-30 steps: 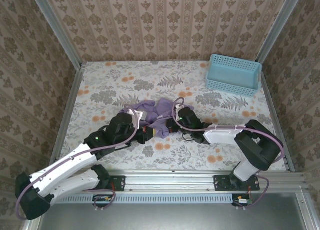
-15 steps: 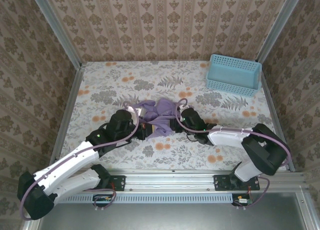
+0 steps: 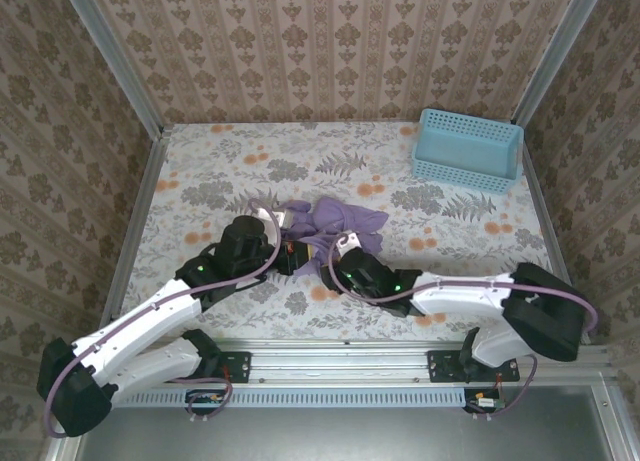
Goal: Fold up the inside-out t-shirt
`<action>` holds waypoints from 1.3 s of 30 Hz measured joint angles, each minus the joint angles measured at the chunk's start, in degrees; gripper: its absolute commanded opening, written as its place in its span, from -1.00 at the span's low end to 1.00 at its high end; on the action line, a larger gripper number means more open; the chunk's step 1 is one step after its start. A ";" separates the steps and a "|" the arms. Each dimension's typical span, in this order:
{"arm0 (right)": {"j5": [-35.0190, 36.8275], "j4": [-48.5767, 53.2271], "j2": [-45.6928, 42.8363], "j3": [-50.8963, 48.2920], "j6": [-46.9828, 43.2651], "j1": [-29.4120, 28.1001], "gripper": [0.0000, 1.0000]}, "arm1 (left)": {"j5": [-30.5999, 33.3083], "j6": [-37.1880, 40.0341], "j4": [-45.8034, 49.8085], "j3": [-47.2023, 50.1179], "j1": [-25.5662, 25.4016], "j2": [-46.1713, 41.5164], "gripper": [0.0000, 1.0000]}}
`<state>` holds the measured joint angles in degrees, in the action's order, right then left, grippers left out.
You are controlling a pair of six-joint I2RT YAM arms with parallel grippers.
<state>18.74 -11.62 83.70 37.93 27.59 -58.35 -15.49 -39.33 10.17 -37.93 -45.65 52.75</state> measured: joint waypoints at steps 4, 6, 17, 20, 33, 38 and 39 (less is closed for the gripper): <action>1.88 0.72 3.45 1.73 -0.22 0.50 -0.83 | 0.07 0.00 0.22 0.00 0.04 -0.28 -1.00; 1.64 -0.13 2.67 1.16 -0.17 1.16 -0.99 | 0.48 0.13 1.31 -0.11 0.39 -0.76 -1.00; -14.27 -13.51 -9.77 -11.17 0.68 5.62 -1.00 | 2.45 0.85 7.78 -1.90 7.80 0.92 -1.00; -18.23 -17.40 -9.92 -13.38 1.46 5.64 -1.00 | 4.11 1.29 10.21 -2.86 8.00 4.13 -0.87; -21.18 -22.51 -8.85 -17.77 7.39 10.34 -1.00 | 19.12 4.46 19.47 -4.52 -2.01 9.31 -0.26; -23.02 -22.80 -7.78 -17.86 8.68 9.94 -1.00 | 26.38 7.43 19.47 -5.42 -14.34 5.53 -0.21; -23.17 -22.80 -7.91 -17.86 8.66 9.64 -1.00 | 27.34 8.20 18.75 -5.68 -16.44 5.29 -0.19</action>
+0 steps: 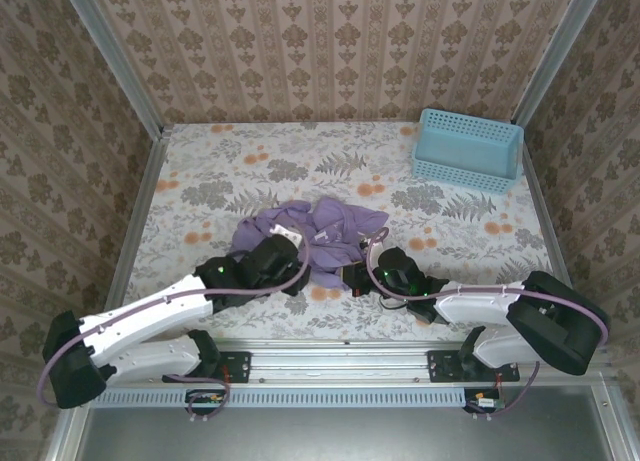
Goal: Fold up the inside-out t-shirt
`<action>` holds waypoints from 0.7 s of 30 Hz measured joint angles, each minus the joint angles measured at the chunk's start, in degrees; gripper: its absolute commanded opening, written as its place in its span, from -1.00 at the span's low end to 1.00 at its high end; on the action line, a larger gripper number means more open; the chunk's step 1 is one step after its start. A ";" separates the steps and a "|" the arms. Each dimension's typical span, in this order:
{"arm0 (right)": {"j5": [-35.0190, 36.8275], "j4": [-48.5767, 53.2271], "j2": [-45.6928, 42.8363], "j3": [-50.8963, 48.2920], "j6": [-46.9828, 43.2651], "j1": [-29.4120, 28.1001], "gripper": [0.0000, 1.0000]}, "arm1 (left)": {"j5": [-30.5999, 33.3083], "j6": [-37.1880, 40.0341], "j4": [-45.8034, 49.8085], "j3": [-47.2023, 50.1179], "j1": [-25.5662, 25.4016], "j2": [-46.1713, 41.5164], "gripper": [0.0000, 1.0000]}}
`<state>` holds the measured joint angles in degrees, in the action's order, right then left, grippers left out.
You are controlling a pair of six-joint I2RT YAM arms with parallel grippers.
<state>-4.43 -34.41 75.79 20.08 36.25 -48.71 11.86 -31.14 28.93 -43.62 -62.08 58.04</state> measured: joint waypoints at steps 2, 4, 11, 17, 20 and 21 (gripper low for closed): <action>-0.37 0.09 -0.50 0.00 -0.11 -0.79 -1.00 | 0.57 1.05 -1.18 -0.63 -2.40 0.74 -0.19; -0.57 0.11 -1.38 0.00 -0.28 -1.81 -1.00 | 0.59 1.40 -2.84 -1.16 -3.15 2.93 -0.12; 2.27 2.95 -4.15 -0.44 -0.42 -4.09 -0.92 | 0.20 0.50 -7.65 -0.63 1.49 10.51 0.13; 10.54 11.39 -4.22 -2.69 1.92 -4.33 -0.50 | -0.79 0.31 -9.99 -1.40 7.65 18.69 -0.06; 15.10 16.44 -4.22 -2.58 3.54 -4.85 -0.21 | -2.89 0.31 -11.47 -2.40 7.74 22.32 -0.08; 16.74 18.49 -4.31 -2.45 4.20 -5.33 -0.15 | -3.34 0.31 -11.80 -2.69 7.63 23.02 -0.08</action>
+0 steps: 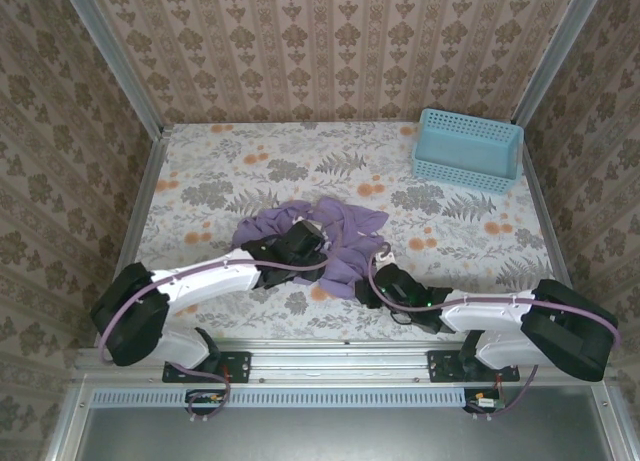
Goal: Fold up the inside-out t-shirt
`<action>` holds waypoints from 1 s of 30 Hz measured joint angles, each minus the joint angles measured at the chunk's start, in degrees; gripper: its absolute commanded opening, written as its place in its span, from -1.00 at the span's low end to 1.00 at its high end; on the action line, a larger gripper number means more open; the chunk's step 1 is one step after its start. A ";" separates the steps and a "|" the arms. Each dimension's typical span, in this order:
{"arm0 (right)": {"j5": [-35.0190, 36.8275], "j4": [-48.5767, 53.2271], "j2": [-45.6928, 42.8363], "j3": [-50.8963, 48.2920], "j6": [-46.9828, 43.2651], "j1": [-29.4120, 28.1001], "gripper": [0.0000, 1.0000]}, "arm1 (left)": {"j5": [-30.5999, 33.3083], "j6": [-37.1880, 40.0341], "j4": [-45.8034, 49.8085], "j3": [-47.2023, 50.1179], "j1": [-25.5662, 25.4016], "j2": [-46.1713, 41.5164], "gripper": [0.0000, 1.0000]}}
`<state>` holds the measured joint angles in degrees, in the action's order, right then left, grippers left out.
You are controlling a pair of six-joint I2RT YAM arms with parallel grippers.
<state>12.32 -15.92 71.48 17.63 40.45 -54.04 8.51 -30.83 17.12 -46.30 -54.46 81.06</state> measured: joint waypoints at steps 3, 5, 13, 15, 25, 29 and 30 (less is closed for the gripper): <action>4.11 6.88 -1.07 1.18 1.18 -2.34 -0.10 | -0.57 -0.17 -0.55 -0.09 -0.81 -0.02 0.01; 6.47 11.67 -2.62 2.97 1.60 -4.42 -0.13 | -0.57 -0.48 -0.52 -0.07 -1.81 -0.98 0.03; 9.77 23.06 -7.87 15.32 1.81 -10.95 -0.30 | -0.68 -3.50 -3.26 5.97 -1.99 -12.92 0.05; 9.31 23.74 -6.08 17.86 1.84 -11.17 -0.30 | -0.83 -4.61 -3.91 8.22 -0.98 -14.99 0.05; 8.26 27.06 12.02 24.65 4.81 -9.27 -0.38 | -2.60 -7.80 -4.55 12.22 3.23 -18.03 0.05; 8.48 28.30 15.47 26.18 5.33 -7.65 -0.25 | -4.42 -8.02 -5.88 12.22 3.23 -17.35 0.05; 8.55 28.30 15.87 26.47 5.57 -7.13 -0.21 | -4.79 -8.02 -6.29 12.22 3.23 -16.96 0.05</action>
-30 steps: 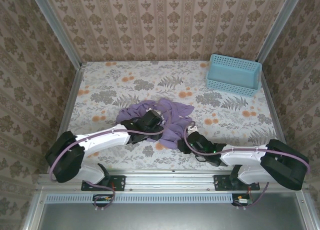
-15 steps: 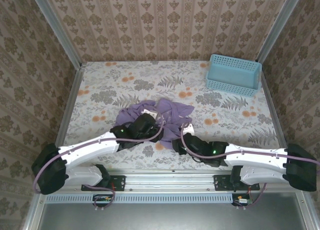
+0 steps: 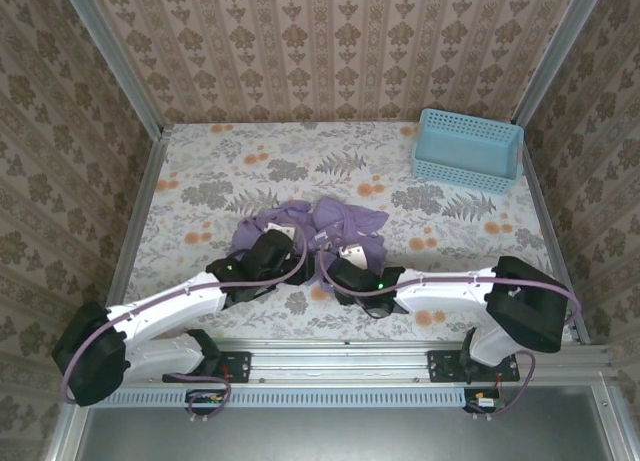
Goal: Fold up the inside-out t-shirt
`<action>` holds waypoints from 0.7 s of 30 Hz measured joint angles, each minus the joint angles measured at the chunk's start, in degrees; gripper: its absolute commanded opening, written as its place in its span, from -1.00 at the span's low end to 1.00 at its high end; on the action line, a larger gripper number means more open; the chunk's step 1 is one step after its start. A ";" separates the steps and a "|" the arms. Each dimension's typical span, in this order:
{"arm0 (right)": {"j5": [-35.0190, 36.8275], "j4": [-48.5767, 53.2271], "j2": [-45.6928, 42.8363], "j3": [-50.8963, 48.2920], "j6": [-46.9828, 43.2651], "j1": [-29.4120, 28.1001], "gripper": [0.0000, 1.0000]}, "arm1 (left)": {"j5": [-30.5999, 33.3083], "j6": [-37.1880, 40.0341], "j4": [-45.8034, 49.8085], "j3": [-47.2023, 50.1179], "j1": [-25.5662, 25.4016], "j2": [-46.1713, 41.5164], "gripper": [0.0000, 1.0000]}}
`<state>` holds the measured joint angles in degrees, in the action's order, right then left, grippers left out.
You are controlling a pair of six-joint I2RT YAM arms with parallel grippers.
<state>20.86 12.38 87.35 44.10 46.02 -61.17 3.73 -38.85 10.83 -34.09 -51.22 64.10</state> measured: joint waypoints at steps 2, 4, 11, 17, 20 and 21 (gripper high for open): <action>0.00 -0.35 0.42 0.24 0.13 1.20 -0.16 | -0.83 -0.02 -0.63 0.09 0.00 0.63 0.05; -0.11 -0.87 1.18 0.52 0.04 2.71 -0.15 | -1.38 -0.07 -1.25 0.28 -0.07 1.07 0.05; -0.63 -3.06 5.27 2.36 -1.11 6.01 -0.57 | -2.49 -0.20 -2.23 0.81 -0.17 1.55 0.05; -0.70 -3.37 4.09 3.06 -2.86 6.23 -1.00 | -2.49 -0.17 -2.93 0.81 -1.27 3.30 0.04; -0.72 -3.32 1.16 3.04 -2.99 6.21 -1.00 | -2.45 -0.17 -3.32 0.83 -1.64 4.31 0.05; -0.70 -3.39 -0.11 2.99 -2.97 6.16 -1.00 | -2.40 -0.20 -3.43 0.85 -1.73 4.48 0.05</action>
<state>20.16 8.99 87.24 47.09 43.05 -55.00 1.32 -39.05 7.40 -33.23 -52.95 68.58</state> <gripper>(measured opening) 0.067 0.524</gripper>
